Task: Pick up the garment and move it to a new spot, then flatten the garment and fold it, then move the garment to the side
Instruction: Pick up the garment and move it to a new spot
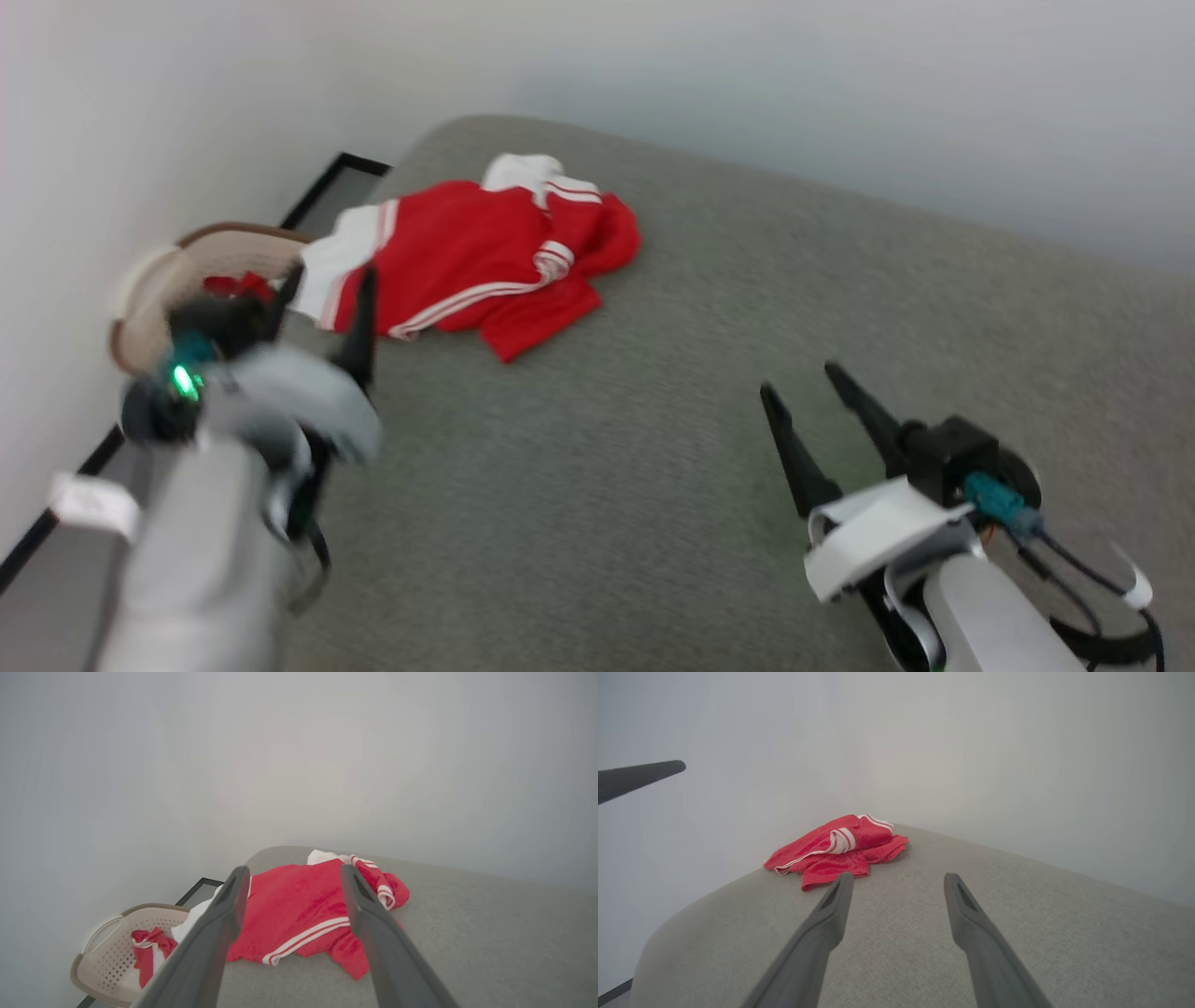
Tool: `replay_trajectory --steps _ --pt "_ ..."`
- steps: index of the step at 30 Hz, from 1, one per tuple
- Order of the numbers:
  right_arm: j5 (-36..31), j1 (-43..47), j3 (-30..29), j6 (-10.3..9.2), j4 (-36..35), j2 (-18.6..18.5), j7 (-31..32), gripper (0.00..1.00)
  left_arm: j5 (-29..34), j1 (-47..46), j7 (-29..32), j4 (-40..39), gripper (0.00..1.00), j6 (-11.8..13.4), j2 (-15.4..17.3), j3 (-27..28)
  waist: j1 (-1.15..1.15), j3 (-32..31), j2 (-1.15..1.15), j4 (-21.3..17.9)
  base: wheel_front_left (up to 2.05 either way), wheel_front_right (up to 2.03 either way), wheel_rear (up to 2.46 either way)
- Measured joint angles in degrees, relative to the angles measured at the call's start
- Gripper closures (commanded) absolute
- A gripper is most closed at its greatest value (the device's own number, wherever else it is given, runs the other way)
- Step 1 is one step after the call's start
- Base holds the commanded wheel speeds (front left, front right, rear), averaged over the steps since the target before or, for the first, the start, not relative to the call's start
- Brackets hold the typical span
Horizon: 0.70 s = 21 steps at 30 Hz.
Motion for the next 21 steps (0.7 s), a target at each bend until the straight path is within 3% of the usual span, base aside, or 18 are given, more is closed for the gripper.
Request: replay_trajectory --steps 8,13,21 --pt "-0.9 -3.7 0.9 0.00 -2.6 0.3 0.0 0.00 -15.1 -16.0 10.6 12.9 0.00 0.0 10.5 -6.3 0.00 5.4 0.00 -7.0 0.00 0.00 0.00" --pt "-0.4 -4.8 2.4 0.00 -4.3 1.1 0.0 0.00 -22.1 -18.8 20.6 17.1 0.00 -0.1 15.8 -11.6 0.00 8.3 0.00 -12.4 0.00 0.00 0.00" --pt "-0.3 -6.3 4.5 0.00 -7.1 1.3 0.0 0.00 -31.5 -21.0 33.2 20.8 0.00 -0.1 22.0 -15.2 0.00 12.3 0.00 -20.1 0.00 0.00 0.00"
